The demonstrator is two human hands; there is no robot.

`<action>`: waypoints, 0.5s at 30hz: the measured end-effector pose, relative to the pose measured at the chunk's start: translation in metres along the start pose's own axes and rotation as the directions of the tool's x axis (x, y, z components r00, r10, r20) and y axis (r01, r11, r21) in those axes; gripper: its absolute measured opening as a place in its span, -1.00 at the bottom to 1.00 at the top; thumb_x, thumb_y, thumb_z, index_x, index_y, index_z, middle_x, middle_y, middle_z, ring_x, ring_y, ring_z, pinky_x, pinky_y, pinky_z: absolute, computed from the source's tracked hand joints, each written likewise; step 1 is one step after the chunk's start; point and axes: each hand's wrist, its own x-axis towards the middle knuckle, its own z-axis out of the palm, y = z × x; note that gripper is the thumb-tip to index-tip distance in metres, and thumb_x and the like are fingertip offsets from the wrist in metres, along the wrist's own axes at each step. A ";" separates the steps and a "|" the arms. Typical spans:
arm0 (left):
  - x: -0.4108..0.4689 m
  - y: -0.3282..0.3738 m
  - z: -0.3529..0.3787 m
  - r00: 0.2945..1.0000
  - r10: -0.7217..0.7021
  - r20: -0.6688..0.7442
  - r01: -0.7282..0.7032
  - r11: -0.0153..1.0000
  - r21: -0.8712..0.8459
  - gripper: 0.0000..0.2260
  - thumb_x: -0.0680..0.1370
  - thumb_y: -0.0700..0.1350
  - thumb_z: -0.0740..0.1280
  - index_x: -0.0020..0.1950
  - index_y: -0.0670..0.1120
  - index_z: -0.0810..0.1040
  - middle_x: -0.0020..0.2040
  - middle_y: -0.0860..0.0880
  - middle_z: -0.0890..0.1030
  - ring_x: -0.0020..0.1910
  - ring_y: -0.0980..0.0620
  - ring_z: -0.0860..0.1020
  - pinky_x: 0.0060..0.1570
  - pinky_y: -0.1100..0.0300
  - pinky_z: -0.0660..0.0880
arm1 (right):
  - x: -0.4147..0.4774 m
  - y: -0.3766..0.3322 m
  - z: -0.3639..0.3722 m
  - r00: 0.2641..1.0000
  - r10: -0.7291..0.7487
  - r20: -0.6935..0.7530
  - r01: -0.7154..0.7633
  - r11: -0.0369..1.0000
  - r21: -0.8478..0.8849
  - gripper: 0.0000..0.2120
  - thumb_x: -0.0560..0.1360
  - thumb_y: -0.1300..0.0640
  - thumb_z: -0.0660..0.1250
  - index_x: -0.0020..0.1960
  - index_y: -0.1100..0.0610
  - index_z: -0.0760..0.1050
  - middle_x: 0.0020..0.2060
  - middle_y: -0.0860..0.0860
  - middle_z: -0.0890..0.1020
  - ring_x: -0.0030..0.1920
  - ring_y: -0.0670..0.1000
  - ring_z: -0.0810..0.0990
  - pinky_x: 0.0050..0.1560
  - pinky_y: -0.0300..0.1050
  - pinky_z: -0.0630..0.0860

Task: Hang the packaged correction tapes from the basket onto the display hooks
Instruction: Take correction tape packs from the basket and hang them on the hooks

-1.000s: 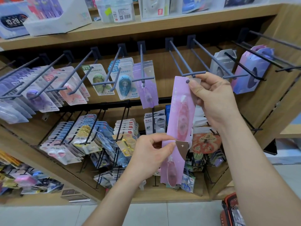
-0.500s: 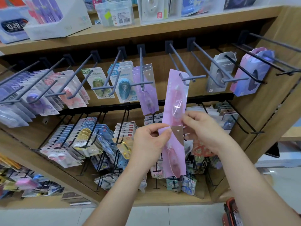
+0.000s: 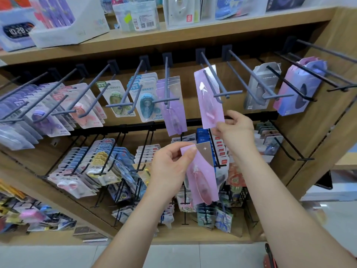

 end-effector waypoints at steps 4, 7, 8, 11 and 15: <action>0.001 0.009 0.004 0.999 0.046 0.015 -0.046 0.998 -0.032 -0.83 0.57 -0.19 0.37 -0.12 0.08 0.62 -0.27 0.24 0.67 -0.23 0.30 0.59 -0.16 0.41 0.49 | -0.031 0.010 -0.030 0.959 0.104 0.263 -0.068 0.987 -0.143 -0.43 0.60 -0.11 0.29 0.54 -0.08 0.20 0.23 -0.02 0.52 0.05 -0.06 0.61 -0.11 -0.17 0.57; 0.005 0.018 0.007 0.993 0.118 0.006 -0.117 0.993 -0.023 -0.84 0.58 -0.19 0.36 -0.13 0.06 0.61 -0.32 0.24 0.63 -0.29 0.29 0.54 -0.21 0.41 0.46 | -0.053 0.025 -0.059 0.726 0.244 0.643 -0.192 0.970 -0.152 -0.46 0.48 -0.30 0.23 0.37 -0.07 0.45 0.17 -0.03 0.66 0.13 0.05 0.66 0.10 0.04 0.62; 0.007 0.022 0.009 0.989 0.149 0.000 -0.149 0.989 -0.021 -0.83 0.58 -0.19 0.36 -0.13 0.07 0.61 -0.32 0.22 0.62 -0.29 0.26 0.52 -0.21 0.39 0.46 | -0.058 0.031 -0.064 0.644 0.246 0.724 -0.186 0.969 -0.164 -0.53 0.47 -0.26 0.27 0.27 -0.04 0.52 0.11 -0.03 0.69 0.12 0.08 0.68 0.12 0.05 0.61; 0.014 0.037 0.017 0.969 0.246 0.006 -0.246 0.969 0.015 -0.81 0.57 -0.16 0.39 -0.15 0.13 0.61 -0.31 0.23 0.60 -0.29 0.22 0.49 -0.20 0.33 0.46 | -0.066 0.039 -0.066 0.645 0.167 0.746 -0.089 0.986 -0.143 -0.73 0.44 -0.04 0.35 0.09 0.04 0.58 -0.03 0.01 0.73 -0.03 0.06 0.71 -0.01 -0.09 0.62; 0.027 0.054 0.028 0.938 0.347 -0.011 -0.346 0.937 0.048 -0.83 0.55 -0.17 0.41 -0.13 0.11 0.62 -0.30 0.24 0.61 -0.29 0.29 0.51 -0.18 0.38 0.45 | -0.068 0.039 -0.060 0.789 0.009 0.615 0.006 1.000 -0.022 -0.72 0.44 -0.01 0.35 0.07 0.13 0.59 -0.10 0.10 0.72 -0.14 0.01 0.69 -0.07 -0.14 0.60</action>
